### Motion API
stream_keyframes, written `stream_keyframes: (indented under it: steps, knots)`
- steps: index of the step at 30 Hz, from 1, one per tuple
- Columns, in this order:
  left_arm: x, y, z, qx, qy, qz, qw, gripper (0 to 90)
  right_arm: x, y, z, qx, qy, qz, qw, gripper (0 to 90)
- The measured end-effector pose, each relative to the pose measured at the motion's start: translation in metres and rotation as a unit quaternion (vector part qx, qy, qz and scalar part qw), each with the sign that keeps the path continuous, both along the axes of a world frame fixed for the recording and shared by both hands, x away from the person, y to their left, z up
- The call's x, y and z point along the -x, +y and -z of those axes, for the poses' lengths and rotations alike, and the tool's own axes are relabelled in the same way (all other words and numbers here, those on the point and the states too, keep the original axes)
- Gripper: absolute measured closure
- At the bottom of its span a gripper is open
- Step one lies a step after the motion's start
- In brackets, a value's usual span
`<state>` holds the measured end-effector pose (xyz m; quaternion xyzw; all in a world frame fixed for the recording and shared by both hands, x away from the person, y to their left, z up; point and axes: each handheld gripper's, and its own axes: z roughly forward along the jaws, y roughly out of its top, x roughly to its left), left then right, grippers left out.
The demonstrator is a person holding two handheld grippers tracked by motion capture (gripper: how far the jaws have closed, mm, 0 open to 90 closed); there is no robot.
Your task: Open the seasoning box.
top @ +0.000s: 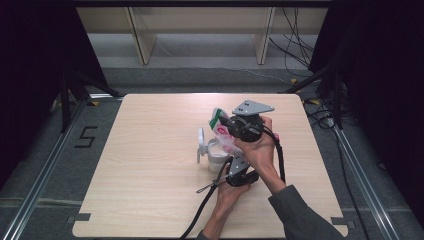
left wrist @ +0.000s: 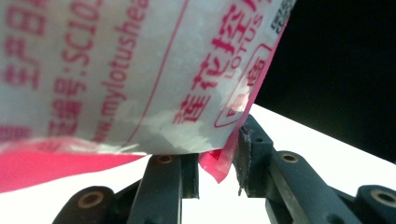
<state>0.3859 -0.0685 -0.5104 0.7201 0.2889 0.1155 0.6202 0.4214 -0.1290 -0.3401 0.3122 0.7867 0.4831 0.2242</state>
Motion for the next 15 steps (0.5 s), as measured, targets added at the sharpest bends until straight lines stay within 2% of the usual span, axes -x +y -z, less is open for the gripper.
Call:
stream_keyframes:
  steps: [1,2,3,4,6,7,8,10,12,13,15]
  knots:
    - [0.002,-0.001,0.001,0.02,0.006,-0.005,0.9998,72.0,0.0,-0.001,0.0,-0.01,-0.007,0.004,0.9999,90.0]
    - [0.001,0.002,0.0,-0.006,0.0,-0.004,1.0,71.6,0.0,-0.002,0.0,-0.013,-0.009,0.005,0.9999,90.0]
    - [0.002,0.002,0.0,0.013,0.002,-0.011,0.9998,71.4,0.001,-0.004,0.0,-0.013,-0.004,-0.002,0.9999,90.0]
    - [0.0,0.005,0.0,0.003,-0.012,-0.033,0.9994,70.6,0.001,-0.005,0.0,-0.021,-0.006,-0.003,0.9997,90.0]
    - [0.0,0.006,0.001,0.001,-0.009,-0.034,0.9994,69.9,0.003,-0.006,0.0,-0.038,-0.007,0.002,0.9992,90.0]
    - [-0.001,0.006,0.001,-0.005,-0.009,-0.031,0.9995,69.3,0.003,-0.008,0.0,-0.034,-0.013,-0.005,0.9993,90.0]
    - [-0.002,0.007,0.001,-0.007,-0.006,-0.032,0.9994,68.6,0.005,-0.009,0.0,-0.037,-0.007,0.001,0.9993,90.0]
    - [-0.002,0.008,0.001,-0.002,-0.002,-0.03,0.9995,68.1,0.005,-0.012,0.001,-0.048,-0.013,-0.007,0.9987,90.0]
    - [-0.002,0.008,0.001,-0.009,-0.004,-0.033,0.9994,67.1,0.006,-0.016,0.0,-0.048,-0.018,-0.004,0.9987,90.0]
    - [-0.003,0.009,0.001,-0.005,-0.001,-0.029,0.9996,66.4,0.008,-0.016,0.0,-0.059,-0.017,0.0,0.9981,90.0]
    - [-0.003,0.01,0.001,-0.004,-0.001,-0.032,0.9995,65.4,0.009,-0.021,-0.001,-0.064,-0.017,0.004,0.9978,90.0]
